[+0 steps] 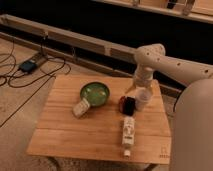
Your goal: Pick up the ceramic cup
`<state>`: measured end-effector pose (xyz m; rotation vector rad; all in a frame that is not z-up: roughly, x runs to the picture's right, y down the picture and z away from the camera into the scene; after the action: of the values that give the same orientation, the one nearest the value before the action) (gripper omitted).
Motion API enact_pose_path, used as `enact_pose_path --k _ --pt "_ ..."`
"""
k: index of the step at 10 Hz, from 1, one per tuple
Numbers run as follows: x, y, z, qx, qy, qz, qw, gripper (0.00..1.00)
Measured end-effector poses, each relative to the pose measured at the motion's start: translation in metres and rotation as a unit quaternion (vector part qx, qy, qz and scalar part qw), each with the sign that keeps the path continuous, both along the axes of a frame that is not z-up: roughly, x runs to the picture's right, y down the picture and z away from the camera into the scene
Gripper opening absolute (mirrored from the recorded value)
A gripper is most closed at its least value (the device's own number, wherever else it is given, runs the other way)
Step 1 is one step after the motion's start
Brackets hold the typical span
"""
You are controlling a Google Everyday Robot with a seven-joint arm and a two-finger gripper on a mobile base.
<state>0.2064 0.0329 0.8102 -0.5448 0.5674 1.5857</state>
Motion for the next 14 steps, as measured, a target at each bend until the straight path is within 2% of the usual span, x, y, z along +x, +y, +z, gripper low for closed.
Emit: enact_pose_path --k 1,3,5,7,8,11,12,14 --pt "0.009 0.0 0.018 -0.002 0.007 0.004 1.0 0.8" --pt "0.015 0.005 0.039 0.0 0.019 0.01 0.9998 0.8" --pt "0.023 0.01 0.047 -0.002 0.032 0.016 0.9994 0.73" --pt "0.026 0.012 0.064 -0.001 0.04 0.013 0.9991 0.51" --pt "0.025 0.013 0.073 0.001 0.041 0.014 0.9991 0.43" --pt "0.025 0.014 0.075 0.002 0.042 0.014 0.999 0.11" --pt "0.024 0.014 0.075 0.001 0.041 0.014 0.999 0.06" --pt "0.011 0.004 0.078 0.003 0.04 0.018 0.999 0.03"
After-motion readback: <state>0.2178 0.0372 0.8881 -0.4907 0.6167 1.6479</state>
